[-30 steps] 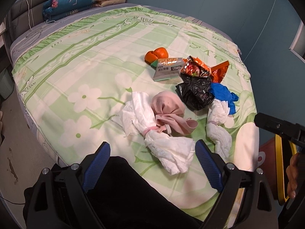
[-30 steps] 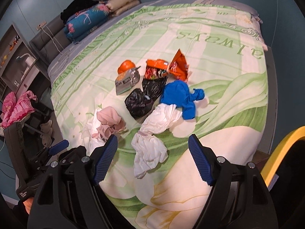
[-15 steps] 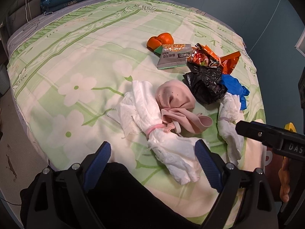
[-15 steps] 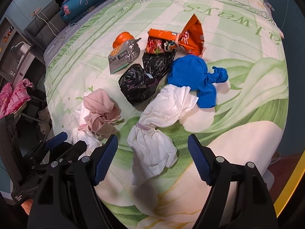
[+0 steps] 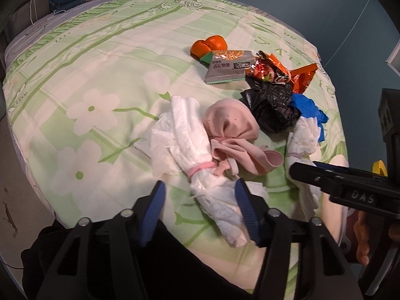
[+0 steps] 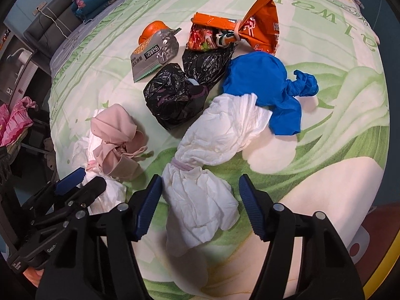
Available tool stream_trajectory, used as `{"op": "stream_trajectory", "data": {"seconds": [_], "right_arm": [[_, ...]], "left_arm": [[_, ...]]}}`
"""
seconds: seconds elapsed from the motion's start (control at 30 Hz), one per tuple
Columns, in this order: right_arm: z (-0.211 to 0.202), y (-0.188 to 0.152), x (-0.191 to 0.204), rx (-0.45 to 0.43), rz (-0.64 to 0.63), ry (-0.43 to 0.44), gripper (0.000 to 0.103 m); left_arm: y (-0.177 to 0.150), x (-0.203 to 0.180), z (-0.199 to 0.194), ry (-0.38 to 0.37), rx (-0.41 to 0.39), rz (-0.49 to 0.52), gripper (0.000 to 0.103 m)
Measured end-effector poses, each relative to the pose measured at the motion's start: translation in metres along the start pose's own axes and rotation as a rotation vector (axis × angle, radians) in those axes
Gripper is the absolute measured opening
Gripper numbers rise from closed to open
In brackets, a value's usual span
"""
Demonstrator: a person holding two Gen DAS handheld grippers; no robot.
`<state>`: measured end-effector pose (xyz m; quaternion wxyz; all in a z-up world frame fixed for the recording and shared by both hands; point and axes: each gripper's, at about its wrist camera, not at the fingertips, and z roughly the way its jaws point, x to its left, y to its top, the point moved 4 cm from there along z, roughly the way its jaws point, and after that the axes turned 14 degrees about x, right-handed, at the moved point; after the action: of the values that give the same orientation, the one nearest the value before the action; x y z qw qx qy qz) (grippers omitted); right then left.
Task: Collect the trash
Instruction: 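Close the left tool on a white tissue while the right tool grasps another tissue, then lift both white tissues and carry them over the yellow bin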
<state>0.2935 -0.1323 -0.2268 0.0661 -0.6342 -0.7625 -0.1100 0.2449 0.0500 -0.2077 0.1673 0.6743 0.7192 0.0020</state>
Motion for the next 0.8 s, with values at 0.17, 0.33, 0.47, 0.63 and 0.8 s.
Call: {"op": "stream_trajectory", "data": {"seconds": [0.17,0.33,0.47,0.63,0.8], "right_arm": [[0.003,0.001,0.003,0.002,0.002,-0.013,0.053],[0.004,0.0,0.007,0.004,-0.001,-0.013,0.038],[0.003,0.001,0.011,-0.006,-0.005,-0.021,0.027],[-0.005,-0.002,0.015,-0.033,-0.02,-0.035,0.022],[-0.02,-0.006,0.014,-0.063,-0.02,-0.025,0.022]], "left_arm": [[-0.001,-0.004,0.002,-0.009,0.008,0.016,0.039],[-0.003,-0.006,0.001,-0.019,0.005,0.033,0.024],[-0.003,-0.002,-0.002,-0.045,0.01,0.013,0.019],[-0.003,0.004,-0.013,-0.058,-0.001,-0.004,0.016],[-0.007,0.007,-0.027,-0.048,-0.024,0.001,0.016]]}}
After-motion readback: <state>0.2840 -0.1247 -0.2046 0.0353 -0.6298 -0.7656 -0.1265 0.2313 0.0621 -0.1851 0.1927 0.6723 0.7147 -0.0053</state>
